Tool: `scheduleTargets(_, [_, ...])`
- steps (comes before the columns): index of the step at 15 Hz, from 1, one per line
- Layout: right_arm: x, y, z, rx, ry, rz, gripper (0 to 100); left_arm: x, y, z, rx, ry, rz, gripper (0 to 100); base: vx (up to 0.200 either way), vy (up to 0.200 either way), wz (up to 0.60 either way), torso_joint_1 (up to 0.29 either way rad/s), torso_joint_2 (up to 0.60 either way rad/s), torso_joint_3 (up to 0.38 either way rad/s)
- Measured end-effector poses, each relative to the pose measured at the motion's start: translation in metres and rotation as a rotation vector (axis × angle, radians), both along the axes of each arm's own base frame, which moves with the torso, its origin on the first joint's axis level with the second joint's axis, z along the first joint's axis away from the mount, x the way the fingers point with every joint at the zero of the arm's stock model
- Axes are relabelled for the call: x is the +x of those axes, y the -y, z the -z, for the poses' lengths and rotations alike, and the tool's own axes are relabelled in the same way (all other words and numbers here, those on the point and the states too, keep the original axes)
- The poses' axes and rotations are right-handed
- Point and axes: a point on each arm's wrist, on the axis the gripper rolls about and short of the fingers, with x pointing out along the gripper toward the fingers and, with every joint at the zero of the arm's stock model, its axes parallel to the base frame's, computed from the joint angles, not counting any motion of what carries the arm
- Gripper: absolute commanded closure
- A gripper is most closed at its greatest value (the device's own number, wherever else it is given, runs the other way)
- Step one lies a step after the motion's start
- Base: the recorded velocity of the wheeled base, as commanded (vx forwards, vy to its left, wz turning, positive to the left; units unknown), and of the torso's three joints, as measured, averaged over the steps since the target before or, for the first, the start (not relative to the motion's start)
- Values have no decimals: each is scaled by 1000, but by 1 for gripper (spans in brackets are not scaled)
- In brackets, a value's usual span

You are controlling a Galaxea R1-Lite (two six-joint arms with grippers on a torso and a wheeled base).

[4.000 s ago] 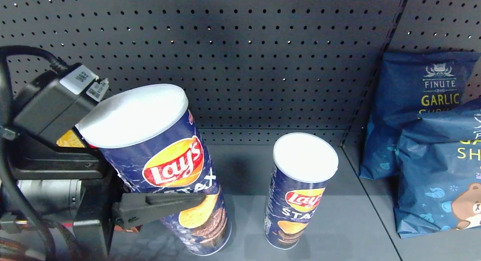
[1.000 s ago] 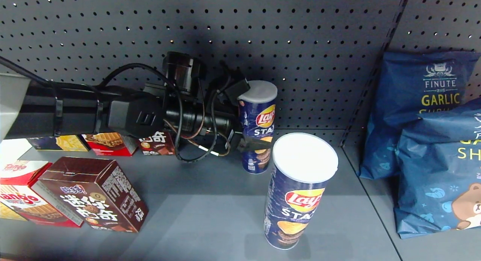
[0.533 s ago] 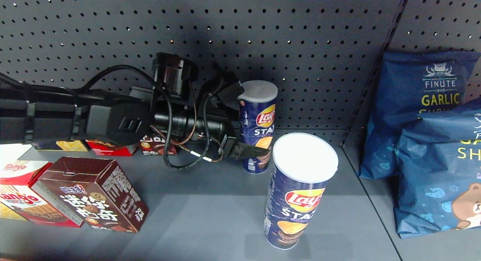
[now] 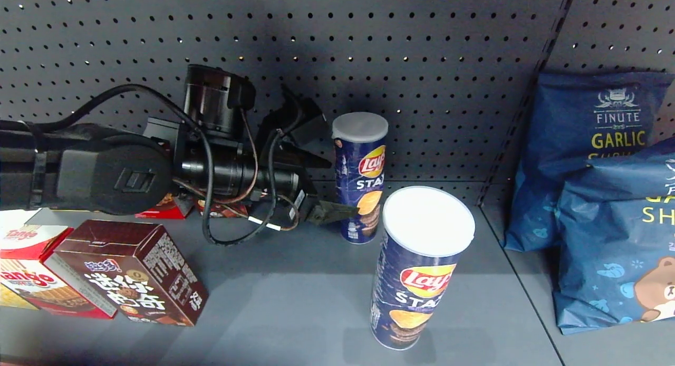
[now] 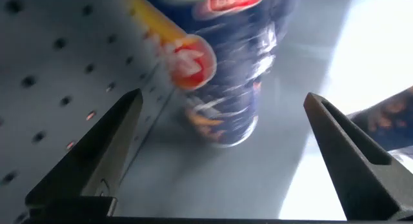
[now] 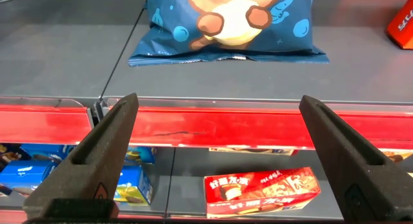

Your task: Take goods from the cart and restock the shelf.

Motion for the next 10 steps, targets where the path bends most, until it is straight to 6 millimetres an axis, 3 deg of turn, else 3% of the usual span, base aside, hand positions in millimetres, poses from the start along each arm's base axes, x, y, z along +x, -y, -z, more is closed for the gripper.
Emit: scheduleTargets(10, [0, 0, 0, 0, 0, 0, 0, 1, -4, -1, 30, 42, -115, 0, 0, 0, 0, 0, 0, 0])
